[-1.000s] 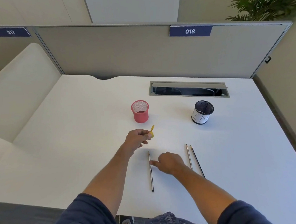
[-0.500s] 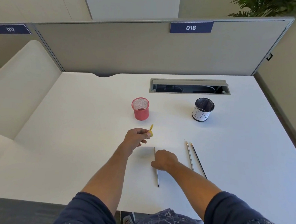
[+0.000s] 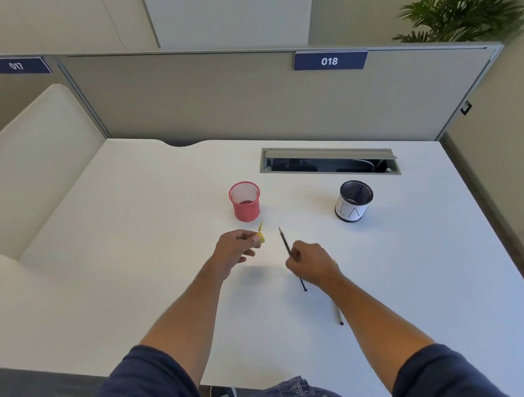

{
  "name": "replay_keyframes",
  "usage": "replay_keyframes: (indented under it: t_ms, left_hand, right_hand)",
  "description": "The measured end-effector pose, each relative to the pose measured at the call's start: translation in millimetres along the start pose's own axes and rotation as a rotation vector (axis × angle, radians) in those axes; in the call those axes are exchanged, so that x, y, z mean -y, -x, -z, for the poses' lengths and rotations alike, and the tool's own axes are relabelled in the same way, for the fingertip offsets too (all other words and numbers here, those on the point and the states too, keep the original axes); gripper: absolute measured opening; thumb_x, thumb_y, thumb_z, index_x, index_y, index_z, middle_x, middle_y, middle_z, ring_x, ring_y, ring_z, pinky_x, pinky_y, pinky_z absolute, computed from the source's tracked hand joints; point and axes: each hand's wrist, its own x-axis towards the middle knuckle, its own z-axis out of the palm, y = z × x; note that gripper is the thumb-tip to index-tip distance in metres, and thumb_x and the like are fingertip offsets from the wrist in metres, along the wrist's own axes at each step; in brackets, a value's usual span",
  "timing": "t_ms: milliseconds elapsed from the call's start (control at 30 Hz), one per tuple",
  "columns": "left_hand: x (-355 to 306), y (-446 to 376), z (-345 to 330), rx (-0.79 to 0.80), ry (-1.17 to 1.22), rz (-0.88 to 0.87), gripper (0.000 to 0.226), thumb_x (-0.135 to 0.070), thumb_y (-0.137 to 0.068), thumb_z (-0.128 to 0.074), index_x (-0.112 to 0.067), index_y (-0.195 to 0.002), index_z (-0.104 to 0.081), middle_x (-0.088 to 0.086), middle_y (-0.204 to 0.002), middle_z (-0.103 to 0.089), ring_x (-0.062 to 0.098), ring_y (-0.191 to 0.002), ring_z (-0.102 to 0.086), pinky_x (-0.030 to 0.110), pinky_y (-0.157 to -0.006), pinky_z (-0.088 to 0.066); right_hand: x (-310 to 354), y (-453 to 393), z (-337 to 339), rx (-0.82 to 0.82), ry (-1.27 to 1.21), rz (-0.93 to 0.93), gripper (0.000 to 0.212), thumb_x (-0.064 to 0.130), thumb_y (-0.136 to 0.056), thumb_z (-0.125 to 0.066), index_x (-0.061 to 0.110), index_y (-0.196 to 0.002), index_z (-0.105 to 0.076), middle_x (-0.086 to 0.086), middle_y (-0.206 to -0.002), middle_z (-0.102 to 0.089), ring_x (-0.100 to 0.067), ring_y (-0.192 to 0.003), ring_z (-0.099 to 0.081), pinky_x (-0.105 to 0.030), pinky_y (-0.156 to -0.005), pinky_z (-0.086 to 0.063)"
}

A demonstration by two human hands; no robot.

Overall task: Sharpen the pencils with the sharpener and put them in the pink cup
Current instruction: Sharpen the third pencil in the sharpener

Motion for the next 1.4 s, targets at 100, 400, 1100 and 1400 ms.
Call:
replay_keyframes:
  t_ms: [100, 400, 1100, 1400]
  left_hand:
    - [-2.5, -3.8, 0.3, 0.0, 0.054, 0.01, 0.012, -0.031, -0.094, -0.07, -0.023, -0.098, -0.078, 0.002, -0.096, -0.078, 0.015, -0.073, -0.066, 0.032, -0.074, -0.045]
    - [-8.8, -6.1, -0.5, 0.016, 0.12, -0.005, 0.014, -0.033, -0.095, -0.068, -0.024, -0.093, -0.079, 0.002, -0.089, -0.076, 0.016, -0.068, -0.059, 0.03, -0.069, -0.042]
    - [-10.1, -13.2, -0.8, 0.136, -0.007, 0.072, 0.031, -0.029, -0.093, -0.072, 0.001, -0.099, -0.078, 0.015, -0.082, -0.069, 0.02, -0.064, -0.048, 0.027, -0.063, -0.041]
    - [-23.9, -17.1, -7.5, 0.124, 0.113, 0.101, 0.015, -0.015, -0.094, -0.067, -0.004, -0.087, -0.075, 0.016, -0.07, -0.068, 0.017, -0.055, -0.045, 0.025, -0.058, -0.039]
  right_hand:
    - [-5.7, -0.1, 15.8, -0.013, -0.149, 0.074, 0.008, 0.031, -0.086, -0.057, 0.028, -0.093, -0.061, 0.009, -0.075, -0.07, -0.017, -0.07, -0.068, -0.04, -0.065, -0.06]
    - [-13.6, -2.8, 30.2, -0.138, -0.249, 0.171, 0.017, 0.033, -0.09, -0.065, 0.034, -0.104, -0.076, 0.02, -0.087, -0.069, -0.003, -0.07, -0.058, -0.028, -0.072, -0.053]
    - [-9.8, -9.8, 43.5, -0.199, 0.116, 0.449, 0.019, 0.035, -0.091, -0.071, 0.039, -0.109, -0.077, 0.014, -0.092, -0.067, -0.006, -0.083, -0.059, -0.029, -0.071, -0.051]
    - [-4.9, -6.5, 32.4, -0.424, 0.233, 0.58, 0.011, 0.021, -0.092, -0.072, 0.016, -0.1, -0.078, -0.002, -0.079, -0.071, -0.031, -0.069, -0.064, -0.039, -0.054, -0.051]
